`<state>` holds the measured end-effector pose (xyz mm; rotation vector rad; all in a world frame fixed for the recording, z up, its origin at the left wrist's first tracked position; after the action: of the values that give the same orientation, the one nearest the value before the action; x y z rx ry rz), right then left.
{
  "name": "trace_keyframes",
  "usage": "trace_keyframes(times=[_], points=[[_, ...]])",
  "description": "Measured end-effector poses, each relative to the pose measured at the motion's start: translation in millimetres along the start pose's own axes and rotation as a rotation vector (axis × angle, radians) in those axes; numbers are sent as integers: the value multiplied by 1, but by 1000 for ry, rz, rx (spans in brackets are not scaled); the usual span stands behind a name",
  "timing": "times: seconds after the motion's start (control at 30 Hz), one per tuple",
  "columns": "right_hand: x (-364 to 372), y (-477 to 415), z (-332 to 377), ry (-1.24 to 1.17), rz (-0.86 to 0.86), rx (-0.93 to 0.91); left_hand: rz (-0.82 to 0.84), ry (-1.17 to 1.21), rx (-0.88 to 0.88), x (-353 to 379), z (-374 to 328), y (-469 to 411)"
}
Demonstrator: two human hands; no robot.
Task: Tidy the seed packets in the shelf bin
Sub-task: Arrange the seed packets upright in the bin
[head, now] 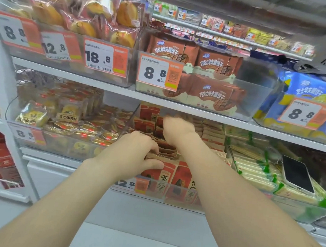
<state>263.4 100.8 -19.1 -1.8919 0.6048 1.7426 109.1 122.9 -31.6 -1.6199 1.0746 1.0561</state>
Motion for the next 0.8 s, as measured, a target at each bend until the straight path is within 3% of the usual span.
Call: trace_keyframes(times=[0.2,0.27,0.43,0.63,0.8], points=[[24,-20,-7,10,165,119,-3,1,-2,1,-1,1],[24,-17,-13,2,143,151,-2,-3,-1,1,-1,2],[9,8,0,-20,38,-11,3,20,-23,0,1,3],[23,7,-8,-97,173,32,-24,22,-108,-6,-3,6],[8,20,-2,-212,135,-78,-85,-56,-222,-16,-15,8]])
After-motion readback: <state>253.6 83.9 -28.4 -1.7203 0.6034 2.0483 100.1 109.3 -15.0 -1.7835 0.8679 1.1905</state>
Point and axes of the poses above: each hand's wrist, its own y-axis away from the middle knuckle, its own x-axis out of the palm, z = x × y, the point moved 7 cm from there along -y, towards the middle knuckle, and after that the axes turned 3 degrees about -y, right-handed, at the moved point
